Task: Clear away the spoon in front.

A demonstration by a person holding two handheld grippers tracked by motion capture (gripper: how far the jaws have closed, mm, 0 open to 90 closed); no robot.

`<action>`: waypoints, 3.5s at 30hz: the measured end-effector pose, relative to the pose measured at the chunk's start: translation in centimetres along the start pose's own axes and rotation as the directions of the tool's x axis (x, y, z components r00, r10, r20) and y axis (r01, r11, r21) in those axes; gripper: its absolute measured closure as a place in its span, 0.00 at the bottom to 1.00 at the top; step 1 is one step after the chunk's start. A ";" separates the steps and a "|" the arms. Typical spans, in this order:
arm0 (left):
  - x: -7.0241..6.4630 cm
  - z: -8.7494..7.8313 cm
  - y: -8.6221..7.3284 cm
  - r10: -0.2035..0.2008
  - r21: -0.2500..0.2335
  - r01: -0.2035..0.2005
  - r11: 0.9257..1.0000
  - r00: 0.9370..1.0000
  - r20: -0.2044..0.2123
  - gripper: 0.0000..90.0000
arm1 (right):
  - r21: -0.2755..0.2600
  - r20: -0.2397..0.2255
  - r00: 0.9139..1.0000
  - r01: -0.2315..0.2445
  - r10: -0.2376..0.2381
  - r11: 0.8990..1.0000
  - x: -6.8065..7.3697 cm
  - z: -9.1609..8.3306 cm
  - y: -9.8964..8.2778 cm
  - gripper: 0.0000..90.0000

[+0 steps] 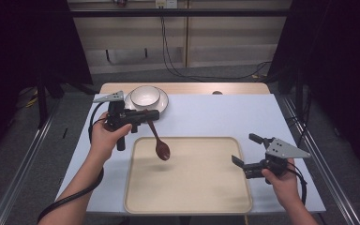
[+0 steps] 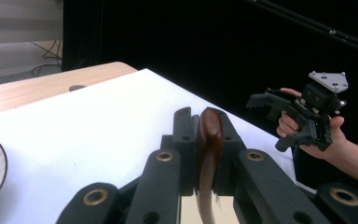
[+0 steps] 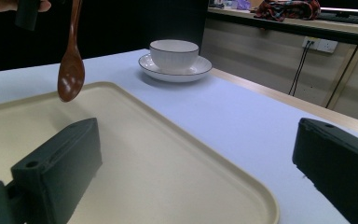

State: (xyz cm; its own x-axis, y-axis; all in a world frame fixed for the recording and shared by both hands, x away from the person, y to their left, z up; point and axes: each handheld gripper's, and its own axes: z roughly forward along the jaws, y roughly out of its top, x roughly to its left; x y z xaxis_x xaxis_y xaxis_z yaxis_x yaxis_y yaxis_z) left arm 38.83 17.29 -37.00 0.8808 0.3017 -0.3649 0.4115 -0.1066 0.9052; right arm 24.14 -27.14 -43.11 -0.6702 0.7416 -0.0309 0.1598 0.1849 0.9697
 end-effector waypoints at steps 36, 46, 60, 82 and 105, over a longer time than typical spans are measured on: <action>-2.6 1.6 -3.2 -0.027 0.061 0.021 0.998 0.995 0.093 0.92 | 0.008 -0.001 1.000 -0.002 0.002 1.000 0.1 0.3 -0.1 0.01; -2.6 2.0 -4.1 -0.048 0.070 0.041 0.997 0.993 0.108 0.92 | 0.007 -0.001 1.000 -0.001 0.001 1.000 0.1 0.3 -0.1 0.01; -2.6 2.6 -5.4 -0.062 0.103 0.048 0.994 0.990 0.131 0.92 | 0.009 0.002 1.000 -0.002 0.002 1.000 0.1 0.3 0.0 0.01; -2.3 3.3 -6.1 -0.026 0.123 0.017 0.992 0.997 0.070 0.81 | 0.010 0.000 1.000 0.005 -0.005 1.000 0.0 0.2 0.0 0.01; -2.0 3.7 -6.2 0.023 0.145 -0.022 0.989 1.000 0.000 0.67 | 0.018 -0.003 1.000 0.017 -0.017 1.000 0.1 0.3 -0.1 0.01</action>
State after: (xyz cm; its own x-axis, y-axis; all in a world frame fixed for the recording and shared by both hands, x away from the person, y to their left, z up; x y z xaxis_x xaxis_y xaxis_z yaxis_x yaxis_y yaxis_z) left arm 35.41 13.84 -42.73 0.8899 0.2991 -0.3443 0.4212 -0.2491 0.8721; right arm 24.30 -26.94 -43.24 -0.6748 0.7365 -0.0472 0.1609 0.2092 0.9645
